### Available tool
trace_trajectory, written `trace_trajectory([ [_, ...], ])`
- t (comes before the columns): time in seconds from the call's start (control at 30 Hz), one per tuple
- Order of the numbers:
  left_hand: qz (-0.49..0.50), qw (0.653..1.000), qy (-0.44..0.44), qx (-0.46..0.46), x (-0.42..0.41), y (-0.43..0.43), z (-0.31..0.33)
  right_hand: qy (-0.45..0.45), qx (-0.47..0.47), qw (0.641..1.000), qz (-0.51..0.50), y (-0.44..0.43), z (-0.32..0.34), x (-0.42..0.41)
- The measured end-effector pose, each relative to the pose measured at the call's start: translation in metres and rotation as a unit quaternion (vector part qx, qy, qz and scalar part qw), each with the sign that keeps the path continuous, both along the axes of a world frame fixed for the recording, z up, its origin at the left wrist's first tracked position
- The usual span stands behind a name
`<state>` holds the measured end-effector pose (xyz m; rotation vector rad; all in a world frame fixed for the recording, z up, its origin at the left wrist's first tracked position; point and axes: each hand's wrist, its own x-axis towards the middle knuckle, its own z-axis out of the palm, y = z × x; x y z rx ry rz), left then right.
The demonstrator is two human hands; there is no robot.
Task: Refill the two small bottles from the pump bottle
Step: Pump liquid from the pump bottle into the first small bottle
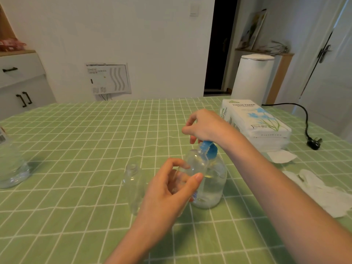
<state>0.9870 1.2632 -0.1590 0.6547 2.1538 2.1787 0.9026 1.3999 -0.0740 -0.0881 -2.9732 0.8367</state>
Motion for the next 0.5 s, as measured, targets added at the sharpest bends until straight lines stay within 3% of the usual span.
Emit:
trace_trajectory([
  [0.27,0.005,1.0,0.001,-0.012,0.001,0.001,0.005,0.068,0.012,0.998,0.012,0.002,0.01,-0.003],
  [0.5,0.003,1.0,0.012,-0.005,-0.001,0.002,0.002,0.03,0.007,0.999,0.028,0.002,0.007,-0.004],
])
